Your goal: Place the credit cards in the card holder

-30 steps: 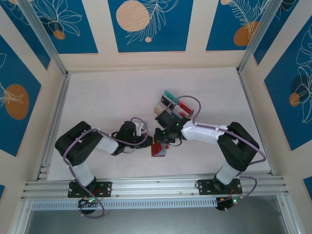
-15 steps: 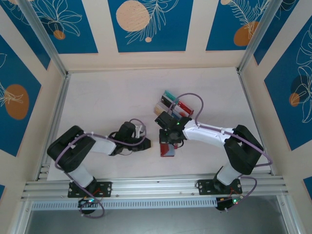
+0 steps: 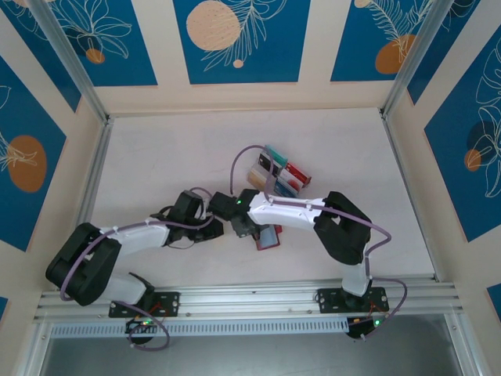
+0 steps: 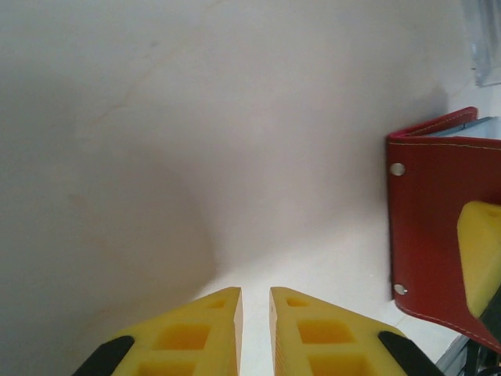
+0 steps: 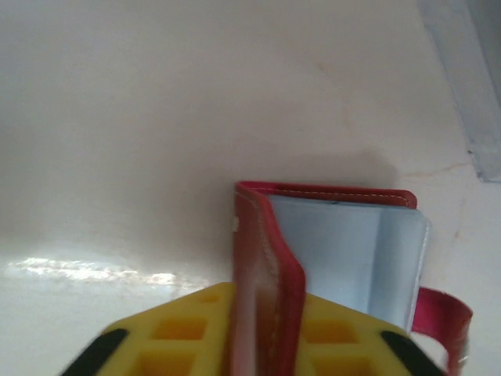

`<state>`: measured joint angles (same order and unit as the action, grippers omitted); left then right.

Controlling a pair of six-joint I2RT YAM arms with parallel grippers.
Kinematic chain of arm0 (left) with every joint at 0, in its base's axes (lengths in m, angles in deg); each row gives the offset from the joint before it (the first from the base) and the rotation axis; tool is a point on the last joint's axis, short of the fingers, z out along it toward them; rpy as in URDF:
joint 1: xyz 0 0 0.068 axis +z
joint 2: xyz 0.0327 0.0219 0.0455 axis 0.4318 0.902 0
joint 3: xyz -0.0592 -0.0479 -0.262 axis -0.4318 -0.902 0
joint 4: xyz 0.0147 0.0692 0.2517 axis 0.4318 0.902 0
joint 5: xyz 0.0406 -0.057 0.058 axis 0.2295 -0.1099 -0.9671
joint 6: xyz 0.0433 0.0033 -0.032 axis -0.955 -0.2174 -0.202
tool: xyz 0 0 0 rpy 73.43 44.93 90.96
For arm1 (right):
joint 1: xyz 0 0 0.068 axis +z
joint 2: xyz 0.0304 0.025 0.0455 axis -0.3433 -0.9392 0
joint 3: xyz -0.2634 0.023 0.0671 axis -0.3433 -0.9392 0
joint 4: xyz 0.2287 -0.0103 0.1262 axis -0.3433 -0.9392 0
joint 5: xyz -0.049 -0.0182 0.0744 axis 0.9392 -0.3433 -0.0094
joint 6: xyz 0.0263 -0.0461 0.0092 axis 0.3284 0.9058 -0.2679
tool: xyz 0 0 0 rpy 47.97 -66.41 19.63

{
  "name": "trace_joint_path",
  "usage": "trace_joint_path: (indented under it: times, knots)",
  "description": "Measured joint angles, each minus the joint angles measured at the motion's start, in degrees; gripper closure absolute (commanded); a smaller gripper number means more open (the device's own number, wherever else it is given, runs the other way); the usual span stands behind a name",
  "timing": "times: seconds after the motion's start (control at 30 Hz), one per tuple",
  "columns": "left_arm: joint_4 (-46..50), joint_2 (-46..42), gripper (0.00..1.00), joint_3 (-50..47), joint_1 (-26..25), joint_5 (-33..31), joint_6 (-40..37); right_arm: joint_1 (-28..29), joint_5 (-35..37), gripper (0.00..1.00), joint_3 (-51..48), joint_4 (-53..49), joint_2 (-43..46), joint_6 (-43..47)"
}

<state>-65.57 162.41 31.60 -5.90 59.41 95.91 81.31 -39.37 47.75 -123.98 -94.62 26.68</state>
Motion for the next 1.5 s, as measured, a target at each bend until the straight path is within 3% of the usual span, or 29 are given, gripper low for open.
trace_joint_path:
  times: [0.53,0.7,0.97,1.4,1.5]
  knots:
    - [4.0,-3.3,0.82,-0.2,5.9,1.8,-1.6,-4.0,-24.7,0.36,-8.8,16.5,3.8,7.9]
    - [4.9,-4.0,0.81,-0.3,6.7,2.5,-2.5,-4.7,-29.3,0.35,-10.3,20.0,3.9,8.4]
    - [5.3,-4.0,0.81,-0.6,7.1,3.5,-3.0,-3.8,-25.0,0.3,-10.3,17.3,6.7,8.5]
    - [7.4,-5.7,0.81,-0.5,8.8,4.0,-4.2,-4.0,-32.4,0.29,-13.1,21.6,8.1,8.3]
    - [7.4,-5.7,0.81,-0.5,8.8,4.2,-4.2,-3.9,-32.3,0.37,-13.1,21.6,9.5,8.1]
